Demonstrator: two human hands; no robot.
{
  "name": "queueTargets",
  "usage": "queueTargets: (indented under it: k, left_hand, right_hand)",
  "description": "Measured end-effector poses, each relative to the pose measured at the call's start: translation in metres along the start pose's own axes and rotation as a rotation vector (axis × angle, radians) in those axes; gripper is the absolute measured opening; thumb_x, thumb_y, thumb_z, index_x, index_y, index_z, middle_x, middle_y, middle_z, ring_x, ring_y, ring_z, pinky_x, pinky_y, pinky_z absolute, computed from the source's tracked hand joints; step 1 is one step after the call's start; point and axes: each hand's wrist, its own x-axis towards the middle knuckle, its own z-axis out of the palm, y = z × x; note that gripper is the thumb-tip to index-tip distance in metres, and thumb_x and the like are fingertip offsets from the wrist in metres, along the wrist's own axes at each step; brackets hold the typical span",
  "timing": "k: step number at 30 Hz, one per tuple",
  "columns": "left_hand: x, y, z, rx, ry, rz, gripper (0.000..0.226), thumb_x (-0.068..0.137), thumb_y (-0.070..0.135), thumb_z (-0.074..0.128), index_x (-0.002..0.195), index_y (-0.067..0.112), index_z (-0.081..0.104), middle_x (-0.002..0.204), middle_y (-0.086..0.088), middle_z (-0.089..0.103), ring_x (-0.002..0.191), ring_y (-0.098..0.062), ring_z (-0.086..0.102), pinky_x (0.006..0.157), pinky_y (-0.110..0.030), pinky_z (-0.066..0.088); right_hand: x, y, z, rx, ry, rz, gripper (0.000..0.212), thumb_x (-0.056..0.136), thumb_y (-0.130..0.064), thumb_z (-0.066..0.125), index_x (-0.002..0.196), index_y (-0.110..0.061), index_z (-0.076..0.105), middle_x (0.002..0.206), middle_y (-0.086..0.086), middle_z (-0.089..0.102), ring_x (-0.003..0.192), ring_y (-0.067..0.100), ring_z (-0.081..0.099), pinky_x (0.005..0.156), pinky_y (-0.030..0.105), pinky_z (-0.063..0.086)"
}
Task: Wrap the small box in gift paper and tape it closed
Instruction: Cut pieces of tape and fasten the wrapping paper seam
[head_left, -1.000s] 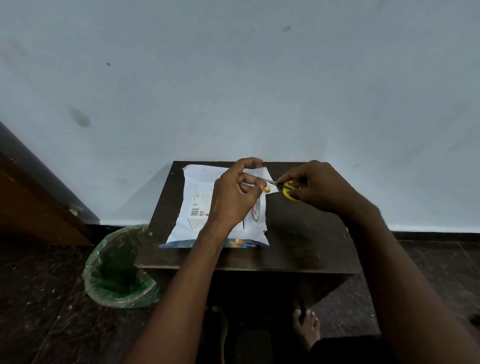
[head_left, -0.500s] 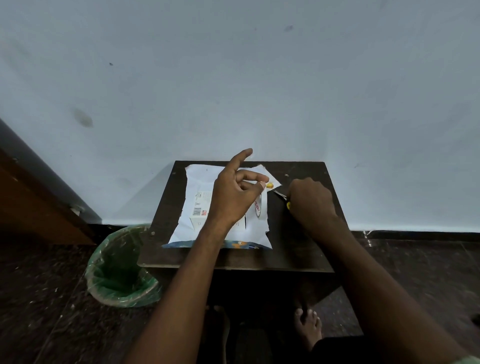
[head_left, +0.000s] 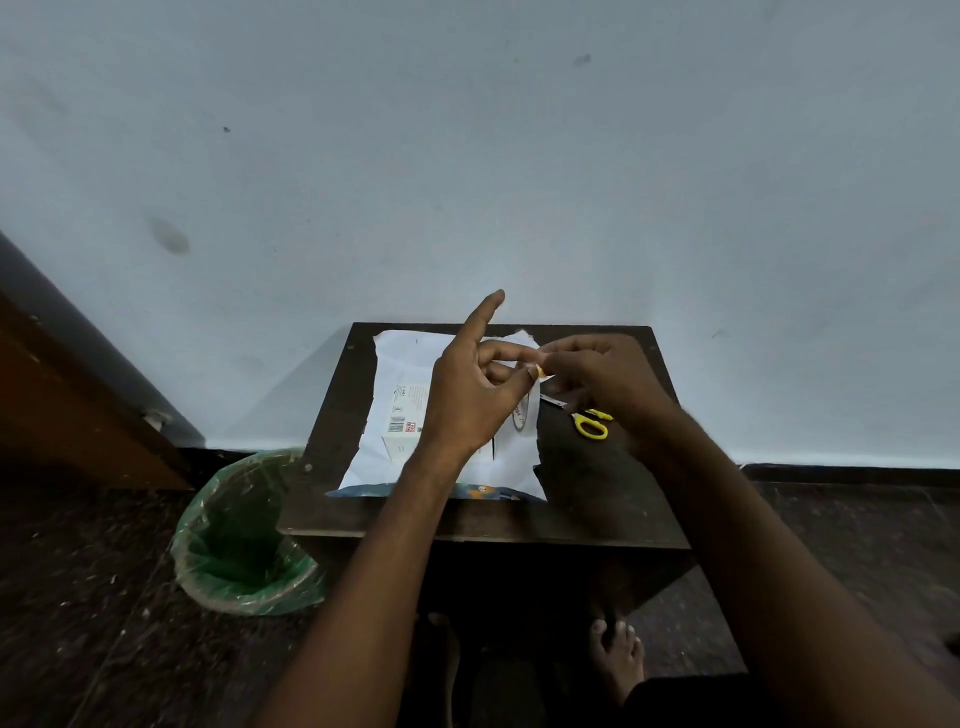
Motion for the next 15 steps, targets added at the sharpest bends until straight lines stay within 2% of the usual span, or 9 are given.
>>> queueTargets:
  k: [2,5,7,11,15]
  left_hand:
    - [0.0,0.0,0.001,0.008,0.007,0.0,0.084,0.092,0.016,0.083,0.163,0.024,0.039,0.104,0.007,0.082,0.068,-0.003,0.07,0.101,-0.029,0.059]
    - [0.0,-0.001,0.001,0.014,0.004,-0.001,0.083,0.092,0.016,0.083,0.163,0.026,0.04,0.103,0.008,0.082,0.076,-0.007,0.076,0.1,-0.039,0.061]
    - [0.001,-0.002,0.001,-0.028,-0.004,-0.009,0.083,0.092,0.009,0.081,0.162,0.024,0.04,0.1,0.009,0.082,0.073,-0.01,0.075,0.105,-0.044,0.058]
    - [0.001,-0.003,0.002,-0.077,-0.003,-0.059,0.084,0.092,0.005,0.08,0.163,0.023,0.039,0.1,0.006,0.082,0.063,-0.003,0.066,0.113,-0.046,0.053]
    - [0.001,-0.001,0.0,-0.071,-0.003,-0.079,0.085,0.091,0.008,0.083,0.163,0.025,0.04,0.105,0.001,0.082,0.062,0.001,0.066,0.107,-0.044,0.057]
  right_hand:
    - [-0.004,0.002,0.005,0.095,-0.032,0.038,0.007,0.089,-0.01,0.076,0.092,-0.007,0.081,0.081,0.012,0.077,0.074,0.022,0.069,0.057,0.027,0.052]
    - [-0.001,0.012,0.008,0.049,0.064,-0.134,0.008,0.087,-0.014,0.083,0.095,-0.012,0.081,0.079,0.009,0.078,0.071,0.022,0.074,0.06,0.031,0.058]
    - [0.004,0.016,0.009,-0.128,0.164,-0.294,0.01,0.084,-0.017,0.084,0.093,-0.021,0.083,0.075,-0.001,0.078,0.07,0.019,0.076,0.065,0.035,0.062]
    - [0.01,0.021,0.012,-0.452,0.317,-0.599,0.009,0.08,-0.018,0.086,0.083,-0.026,0.083,0.078,-0.012,0.072,0.067,0.009,0.066,0.061,0.036,0.055]
    - [0.008,0.023,0.013,-0.696,0.286,-0.718,0.008,0.084,-0.013,0.081,0.087,-0.02,0.077,0.089,-0.008,0.065,0.068,0.014,0.06,0.057,0.035,0.052]
